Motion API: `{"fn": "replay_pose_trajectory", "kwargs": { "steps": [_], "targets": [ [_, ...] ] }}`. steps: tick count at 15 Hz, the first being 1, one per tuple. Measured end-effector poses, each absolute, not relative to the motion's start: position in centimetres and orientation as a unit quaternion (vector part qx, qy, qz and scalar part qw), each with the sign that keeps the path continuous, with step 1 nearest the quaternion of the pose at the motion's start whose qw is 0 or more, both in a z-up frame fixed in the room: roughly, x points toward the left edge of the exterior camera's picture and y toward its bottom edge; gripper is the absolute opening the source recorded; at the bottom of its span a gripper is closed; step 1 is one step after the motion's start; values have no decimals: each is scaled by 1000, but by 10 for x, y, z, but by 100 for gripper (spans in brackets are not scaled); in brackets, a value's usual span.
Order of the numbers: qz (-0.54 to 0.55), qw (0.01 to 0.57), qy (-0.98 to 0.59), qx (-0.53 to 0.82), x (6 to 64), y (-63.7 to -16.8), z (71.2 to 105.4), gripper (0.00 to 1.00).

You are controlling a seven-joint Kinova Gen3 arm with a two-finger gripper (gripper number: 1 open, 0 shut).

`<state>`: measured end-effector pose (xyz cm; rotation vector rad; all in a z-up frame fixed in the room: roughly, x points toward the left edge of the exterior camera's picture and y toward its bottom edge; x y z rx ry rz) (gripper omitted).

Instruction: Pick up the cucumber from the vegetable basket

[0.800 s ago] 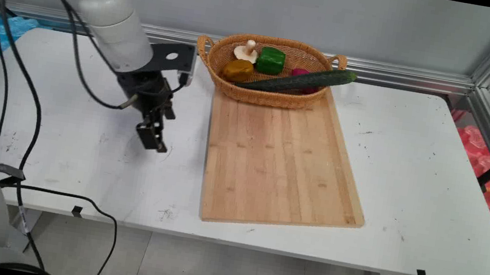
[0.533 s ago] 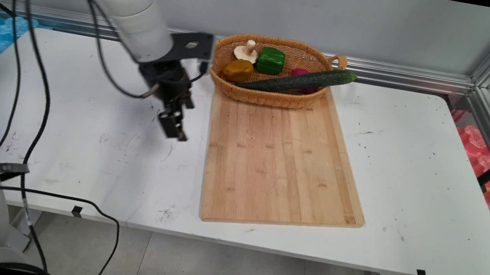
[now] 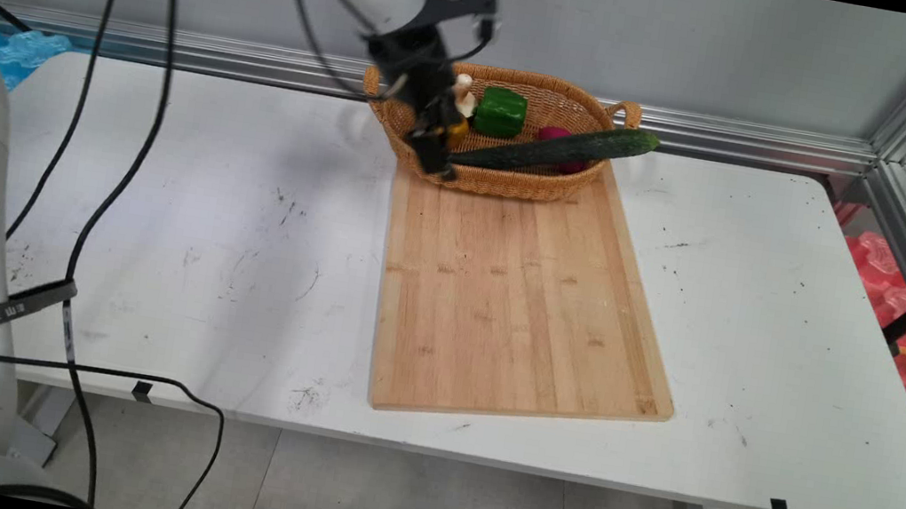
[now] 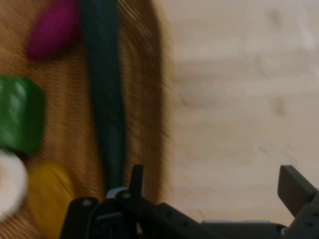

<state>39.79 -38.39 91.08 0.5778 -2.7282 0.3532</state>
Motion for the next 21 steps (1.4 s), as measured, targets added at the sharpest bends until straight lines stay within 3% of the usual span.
{"fn": "replay_pose_trajectory", "kwargs": {
  "steps": [7,21],
  "targets": [
    [146,207,-946,203,389,-451,904,100],
    [145,254,-926,240,376,-523,827,100]
  ]
}}
